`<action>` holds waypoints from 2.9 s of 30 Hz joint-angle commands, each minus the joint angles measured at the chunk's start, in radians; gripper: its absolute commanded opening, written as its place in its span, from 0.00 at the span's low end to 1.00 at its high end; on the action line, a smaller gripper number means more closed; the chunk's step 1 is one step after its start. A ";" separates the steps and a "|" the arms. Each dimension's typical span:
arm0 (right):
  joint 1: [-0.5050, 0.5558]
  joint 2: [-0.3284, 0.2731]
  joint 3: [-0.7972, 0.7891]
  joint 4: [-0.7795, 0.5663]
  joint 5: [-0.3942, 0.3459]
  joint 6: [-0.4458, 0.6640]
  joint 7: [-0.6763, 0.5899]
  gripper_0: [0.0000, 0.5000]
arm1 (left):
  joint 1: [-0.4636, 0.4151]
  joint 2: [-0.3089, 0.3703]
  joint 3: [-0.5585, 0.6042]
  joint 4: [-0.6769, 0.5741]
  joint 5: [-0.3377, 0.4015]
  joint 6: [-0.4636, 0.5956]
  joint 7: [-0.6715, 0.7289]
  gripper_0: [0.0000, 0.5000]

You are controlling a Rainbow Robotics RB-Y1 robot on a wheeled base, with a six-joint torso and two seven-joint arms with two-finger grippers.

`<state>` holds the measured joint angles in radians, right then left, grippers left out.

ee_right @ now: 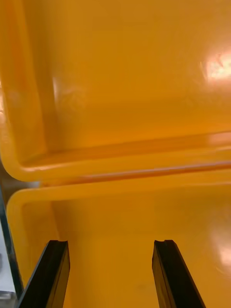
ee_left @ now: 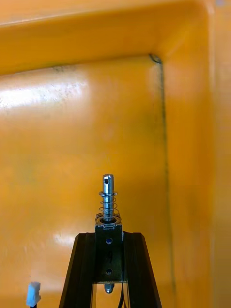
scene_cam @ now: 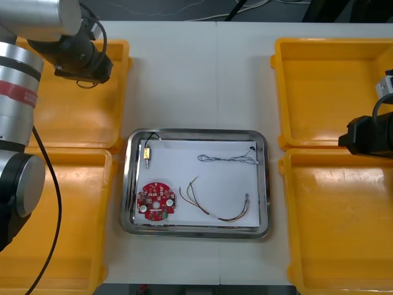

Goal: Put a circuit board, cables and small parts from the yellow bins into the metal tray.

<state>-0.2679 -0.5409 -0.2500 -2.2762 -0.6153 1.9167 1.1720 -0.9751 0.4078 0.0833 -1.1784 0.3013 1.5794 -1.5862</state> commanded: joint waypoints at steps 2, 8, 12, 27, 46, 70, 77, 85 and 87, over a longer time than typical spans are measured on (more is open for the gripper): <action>0.072 -0.047 -0.054 -0.046 -0.020 0.003 -0.038 1.00 | 0.067 0.079 0.030 -0.201 0.052 0.149 -0.127 0.00; 0.130 -0.053 -0.074 -0.046 -0.026 0.003 -0.040 1.00 | 0.157 0.082 0.033 -0.402 0.076 0.275 -0.021 0.00; 0.167 -0.062 -0.075 -0.046 -0.026 0.003 -0.034 1.00 | 0.216 0.080 0.030 -0.521 0.091 0.340 0.031 0.00; 0.210 -0.080 -0.074 -0.029 -0.050 0.003 0.038 1.00 | 0.381 0.080 -0.105 -0.836 0.140 0.340 0.311 0.00; 0.216 -0.051 -0.072 0.037 -0.030 0.003 0.118 1.00 | 0.461 0.077 -0.430 -1.004 0.038 0.335 0.709 0.00; 0.216 -0.048 -0.071 0.035 -0.032 0.003 0.129 1.00 | 0.466 0.005 -0.599 -0.846 -0.123 0.080 0.816 0.00; 0.216 -0.048 -0.071 0.035 -0.032 0.003 0.129 1.00 | 0.466 -0.014 -0.623 -0.819 -0.146 0.056 0.830 0.00; 0.216 -0.048 -0.071 0.035 -0.032 0.003 0.129 1.00 | 0.483 -0.021 -0.663 -0.820 -0.145 0.036 0.858 0.00; 0.216 -0.048 -0.071 0.035 -0.032 0.003 0.129 1.00 | 0.500 -0.021 -0.675 -0.820 -0.157 0.011 0.859 0.00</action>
<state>-0.0678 -0.5860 -0.2960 -2.2348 -0.6543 1.9169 1.2607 -0.5132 0.4116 -0.5569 -1.9873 0.1687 1.6293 -0.8213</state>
